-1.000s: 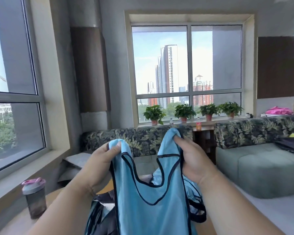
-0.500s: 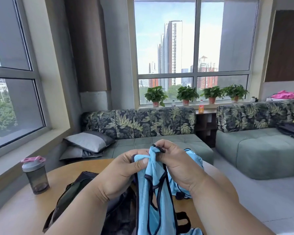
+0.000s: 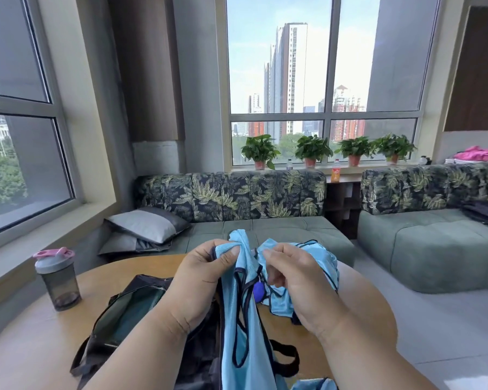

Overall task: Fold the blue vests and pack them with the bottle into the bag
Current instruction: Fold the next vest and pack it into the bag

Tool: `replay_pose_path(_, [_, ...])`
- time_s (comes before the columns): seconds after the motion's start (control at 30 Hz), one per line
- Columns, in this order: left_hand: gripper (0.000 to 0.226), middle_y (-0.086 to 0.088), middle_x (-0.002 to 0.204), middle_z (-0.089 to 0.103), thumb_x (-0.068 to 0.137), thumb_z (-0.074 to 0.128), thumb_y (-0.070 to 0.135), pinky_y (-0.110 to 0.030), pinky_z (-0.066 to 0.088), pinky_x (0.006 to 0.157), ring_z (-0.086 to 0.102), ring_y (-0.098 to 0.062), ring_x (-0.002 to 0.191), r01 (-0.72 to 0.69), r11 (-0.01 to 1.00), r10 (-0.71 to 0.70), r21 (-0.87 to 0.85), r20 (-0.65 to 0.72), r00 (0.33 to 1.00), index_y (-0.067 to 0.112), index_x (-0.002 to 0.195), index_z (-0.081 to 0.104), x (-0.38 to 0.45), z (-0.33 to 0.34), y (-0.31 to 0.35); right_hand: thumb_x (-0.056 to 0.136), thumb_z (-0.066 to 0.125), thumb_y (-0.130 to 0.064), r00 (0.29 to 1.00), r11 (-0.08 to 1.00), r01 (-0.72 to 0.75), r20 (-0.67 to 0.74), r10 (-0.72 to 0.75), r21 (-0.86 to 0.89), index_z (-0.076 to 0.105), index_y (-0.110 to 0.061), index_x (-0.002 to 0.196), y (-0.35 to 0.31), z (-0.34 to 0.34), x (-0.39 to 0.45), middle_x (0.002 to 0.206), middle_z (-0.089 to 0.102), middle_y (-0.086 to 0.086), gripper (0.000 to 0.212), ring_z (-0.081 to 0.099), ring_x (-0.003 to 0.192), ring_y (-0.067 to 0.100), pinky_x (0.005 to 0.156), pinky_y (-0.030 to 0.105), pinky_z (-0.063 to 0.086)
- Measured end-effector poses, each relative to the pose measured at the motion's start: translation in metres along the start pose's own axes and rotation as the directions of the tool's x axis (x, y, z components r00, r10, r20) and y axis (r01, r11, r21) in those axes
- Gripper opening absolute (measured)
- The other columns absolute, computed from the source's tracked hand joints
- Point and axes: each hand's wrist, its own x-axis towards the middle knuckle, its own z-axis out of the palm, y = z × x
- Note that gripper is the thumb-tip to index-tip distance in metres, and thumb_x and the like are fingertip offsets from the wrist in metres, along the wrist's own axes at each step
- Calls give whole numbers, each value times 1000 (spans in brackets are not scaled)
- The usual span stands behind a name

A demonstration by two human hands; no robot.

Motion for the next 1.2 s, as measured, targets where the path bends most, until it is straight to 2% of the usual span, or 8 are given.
replay_pose_path(0.27, [12,-25,102,75,95,69,15,-42,59,78,72,-34,83,28,997,-32,-65,-74,997,4,95,73,-12,8,-3,90,70,-26,993,997,58,109,-52,-50,81,-24,106,19,17,-35,88,72,-3,19,62,83,11,83,29,52])
replay_pose_path(0.37, [22,-34,113,71,94,75,18,-55,59,93,72,-47,98,33,999,-37,-41,-83,996,-2,102,71,-15,5,-8,84,75,-35,996,995,79,43,-76,-65,78,-32,116,26,24,-34,82,65,7,32,54,80,15,80,33,48])
replay_pose_path(0.43, [25,-37,119,69,94,77,20,-65,52,103,68,-53,109,32,999,-32,-2,-73,997,-3,103,70,-17,4,-9,80,78,-37,997,996,71,-31,-73,-50,78,-36,114,27,27,-34,79,64,2,34,53,76,13,77,32,49])
replay_pose_path(0.57, [17,-25,100,75,85,79,23,-46,58,86,71,-34,88,13,998,-5,66,-119,993,7,89,75,-21,7,-10,73,81,-42,988,994,92,-123,-99,-60,79,-34,104,31,31,-35,83,68,16,33,54,71,13,72,33,50])
replay_pose_path(0.8, [25,-17,96,76,78,82,22,-39,56,84,71,-27,88,17,996,-6,89,-129,992,4,93,73,-24,12,-21,83,76,-17,971,996,82,-224,-85,-25,78,-23,90,42,31,-33,81,75,5,10,64,74,19,77,46,56])
replay_pose_path(0.97, [28,-17,107,75,83,79,14,-37,56,86,72,-25,94,14,998,-4,67,-140,990,6,104,64,-25,5,-23,94,75,-11,981,992,86,-182,-68,90,80,-21,101,33,23,-30,99,80,10,14,74,99,34,96,56,58])
replay_pose_path(1.07, [54,-18,118,75,80,88,17,-42,54,94,72,-27,103,51,997,-43,58,-145,989,12,127,61,-24,-2,-24,99,68,-8,993,982,33,-120,-11,186,79,-15,111,25,19,-30,110,79,11,17,74,110,32,104,56,55])
replay_pose_path(1.2, [43,-21,127,72,88,82,6,-39,58,97,71,-32,114,124,992,-125,34,30,992,6,129,70,-30,-4,-21,100,68,-14,995,977,-23,-89,43,211,79,-15,113,17,14,-32,114,79,13,18,73,112,34,106,59,52])
